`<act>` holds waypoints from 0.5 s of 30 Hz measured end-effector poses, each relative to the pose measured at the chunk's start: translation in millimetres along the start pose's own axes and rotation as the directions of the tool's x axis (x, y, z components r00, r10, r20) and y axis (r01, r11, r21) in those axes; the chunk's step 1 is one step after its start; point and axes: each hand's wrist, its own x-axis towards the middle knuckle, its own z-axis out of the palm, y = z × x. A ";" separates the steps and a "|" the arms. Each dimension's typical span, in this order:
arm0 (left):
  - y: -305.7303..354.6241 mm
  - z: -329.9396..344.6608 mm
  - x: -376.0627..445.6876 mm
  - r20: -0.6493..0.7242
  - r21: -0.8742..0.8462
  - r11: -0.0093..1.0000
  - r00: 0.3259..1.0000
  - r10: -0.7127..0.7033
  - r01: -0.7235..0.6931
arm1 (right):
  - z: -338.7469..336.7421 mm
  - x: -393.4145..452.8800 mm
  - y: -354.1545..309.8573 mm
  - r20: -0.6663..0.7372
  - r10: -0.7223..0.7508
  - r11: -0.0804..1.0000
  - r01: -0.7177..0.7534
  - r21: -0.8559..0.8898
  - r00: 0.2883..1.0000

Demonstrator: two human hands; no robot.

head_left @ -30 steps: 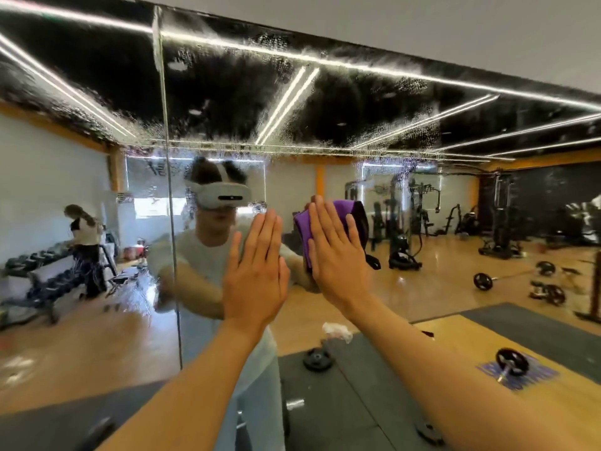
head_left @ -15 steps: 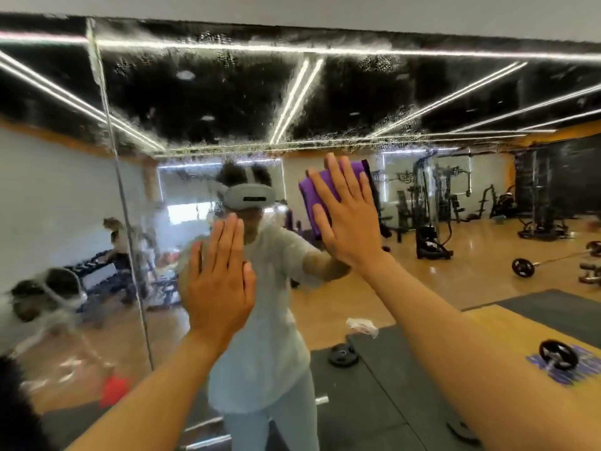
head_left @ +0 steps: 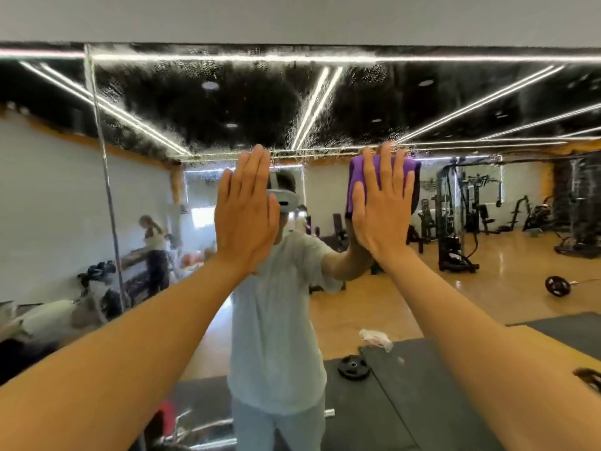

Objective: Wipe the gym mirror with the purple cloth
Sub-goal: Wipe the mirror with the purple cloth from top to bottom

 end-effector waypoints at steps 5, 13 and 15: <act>3.2 18.4 1.8 -0.024 0.036 0.999 0.999 -0.038 0.038 | 6.9 9.0 -40.2 0.029 -0.304 0.952 0.305 -0.007 0.952; 2.6 19.4 0.3 -0.044 0.029 0.999 0.998 -0.034 0.035 | 4.2 43.8 -44.9 0.061 -0.551 0.832 0.554 -0.028 0.832; 2.8 19.1 0.8 -0.042 0.019 0.999 0.998 -0.039 0.040 | 0.1 62.9 -16.0 0.032 -0.418 0.908 0.419 -0.028 0.908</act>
